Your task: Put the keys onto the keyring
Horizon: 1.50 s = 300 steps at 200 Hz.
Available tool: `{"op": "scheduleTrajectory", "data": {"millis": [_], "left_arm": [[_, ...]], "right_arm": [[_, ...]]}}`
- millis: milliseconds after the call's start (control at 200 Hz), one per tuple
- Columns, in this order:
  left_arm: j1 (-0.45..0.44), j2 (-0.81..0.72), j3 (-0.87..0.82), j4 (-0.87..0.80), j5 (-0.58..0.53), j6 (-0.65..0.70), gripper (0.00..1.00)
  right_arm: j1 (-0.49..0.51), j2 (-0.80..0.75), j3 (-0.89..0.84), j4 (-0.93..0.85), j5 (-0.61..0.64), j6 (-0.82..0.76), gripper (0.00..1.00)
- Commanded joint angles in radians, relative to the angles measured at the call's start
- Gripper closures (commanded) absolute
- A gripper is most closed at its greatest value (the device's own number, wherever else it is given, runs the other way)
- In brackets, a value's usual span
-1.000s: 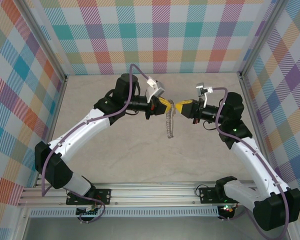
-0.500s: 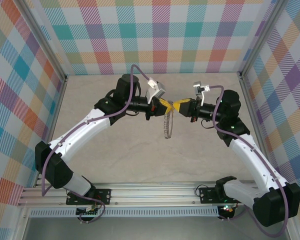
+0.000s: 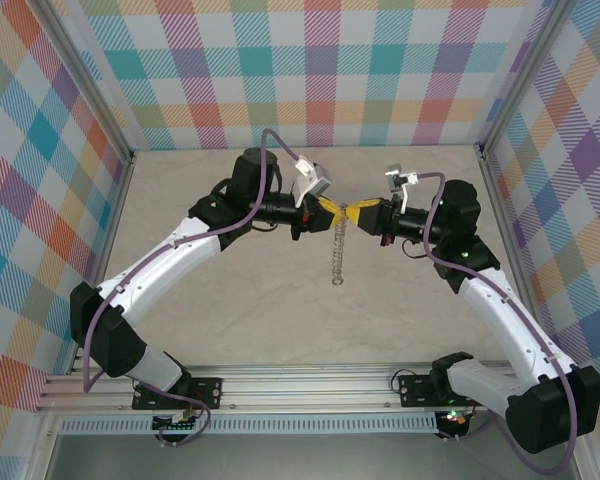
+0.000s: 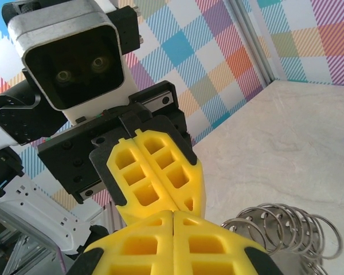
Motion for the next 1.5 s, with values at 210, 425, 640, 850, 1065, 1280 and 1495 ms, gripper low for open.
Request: {"op": "scheduleTrajectory", "data": {"millis": [210, 425, 640, 850, 1065, 1280, 1495], "left_arm": [[-0.009, -0.045, 0.028, 0.067, 0.050, -0.011, 1.00], [-0.008, -0.058, 0.019, 0.100, 0.048, -0.031, 1.00], [-0.008, -0.066, 0.005, 0.129, 0.040, -0.048, 1.00], [-0.008, -0.085, -0.021, 0.173, 0.014, -0.067, 1.00], [-0.007, -0.098, -0.045, 0.214, 0.001, -0.090, 1.00], [-0.007, -0.097, -0.062, 0.254, -0.015, -0.117, 1.00], [-0.008, -0.089, -0.067, 0.281, -0.038, -0.140, 1.00]], "right_arm": [[0.006, -0.016, -0.017, -0.039, 0.117, -0.072, 1.00], [-0.010, -0.043, -0.050, -0.044, 0.150, -0.075, 1.00], [-0.035, -0.057, -0.067, -0.042, 0.143, -0.062, 1.00], [-0.043, -0.062, -0.072, -0.043, 0.132, -0.052, 1.00], [-0.047, -0.070, -0.087, -0.032, 0.117, -0.034, 1.00], [-0.047, -0.041, -0.092, 0.022, 0.019, 0.007, 1.00], [-0.039, -0.003, -0.088, 0.100, -0.129, 0.073, 1.00]]}}
